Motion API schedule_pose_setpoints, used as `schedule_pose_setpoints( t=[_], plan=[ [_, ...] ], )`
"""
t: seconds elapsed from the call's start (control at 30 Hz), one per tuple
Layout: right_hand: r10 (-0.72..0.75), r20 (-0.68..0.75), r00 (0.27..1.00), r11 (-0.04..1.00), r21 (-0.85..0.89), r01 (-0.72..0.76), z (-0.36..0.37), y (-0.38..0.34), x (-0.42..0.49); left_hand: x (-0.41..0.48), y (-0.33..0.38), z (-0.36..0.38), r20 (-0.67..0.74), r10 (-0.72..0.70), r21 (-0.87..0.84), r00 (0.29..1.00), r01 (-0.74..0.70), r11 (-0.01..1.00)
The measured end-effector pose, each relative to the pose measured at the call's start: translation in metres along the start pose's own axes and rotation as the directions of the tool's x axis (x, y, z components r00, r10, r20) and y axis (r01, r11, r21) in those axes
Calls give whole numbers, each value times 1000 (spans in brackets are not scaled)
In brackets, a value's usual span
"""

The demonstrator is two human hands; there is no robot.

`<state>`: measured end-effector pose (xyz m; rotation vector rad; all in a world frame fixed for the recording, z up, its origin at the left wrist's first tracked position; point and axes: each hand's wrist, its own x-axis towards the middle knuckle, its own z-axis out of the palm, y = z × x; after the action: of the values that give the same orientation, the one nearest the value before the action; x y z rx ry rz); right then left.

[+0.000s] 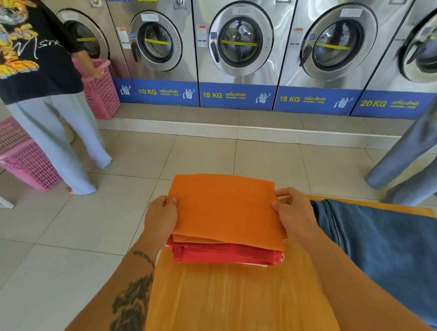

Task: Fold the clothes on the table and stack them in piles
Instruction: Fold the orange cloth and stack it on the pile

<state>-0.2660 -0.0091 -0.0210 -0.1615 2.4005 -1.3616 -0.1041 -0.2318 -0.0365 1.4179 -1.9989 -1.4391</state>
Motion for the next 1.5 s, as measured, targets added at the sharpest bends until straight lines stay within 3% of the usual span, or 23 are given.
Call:
schedule_pose_setpoints(
  t=[0.1,0.33,0.5,0.67,0.73,0.8,0.87,0.97,1.03,1.13,1.23,1.33,1.5],
  plan=[
    [-1,-31,1000,1000,20,2,-2,3,-8,-2,-10,3,-63,10,-13,998,-11,1000],
    [18,149,989,1000,20,-21,-6,5,-37,-24,-29,-5,-116,186,62,976,-180,982],
    [-69,154,986,997,-34,75,-3,14,-52,-31,-41,-3,-129,233,87,964,-223,971],
    [98,161,982,991,71,-110,-10,20,-46,-25,-50,-9,-75,238,124,968,-228,966],
    [159,86,984,985,56,-164,-13,15,-40,-22,-43,-15,-141,243,148,960,-223,964],
    [150,-59,987,989,4,-150,-10,4,-33,-18,-22,-18,-245,337,210,909,-290,934],
    [68,-124,990,994,-73,-77,-1,-13,-29,-13,6,-13,-255,509,315,822,-427,848],
    [-231,-78,970,927,-321,195,25,-37,-22,-9,45,6,-137,746,516,651,-596,615],
    [-343,15,939,837,-449,313,43,-48,-13,-6,61,23,-4,789,541,614,-663,518],
    [-305,174,936,747,-566,349,65,-43,3,12,49,47,189,695,574,693,-652,495],
    [-245,237,940,756,-561,339,74,-21,10,28,20,55,230,548,480,804,-583,655],
    [-258,222,940,783,-522,338,77,-8,18,36,13,58,256,491,394,833,-554,734],
    [-237,243,941,792,-513,332,69,0,26,39,14,56,295,461,403,837,-547,734]
  ],
)
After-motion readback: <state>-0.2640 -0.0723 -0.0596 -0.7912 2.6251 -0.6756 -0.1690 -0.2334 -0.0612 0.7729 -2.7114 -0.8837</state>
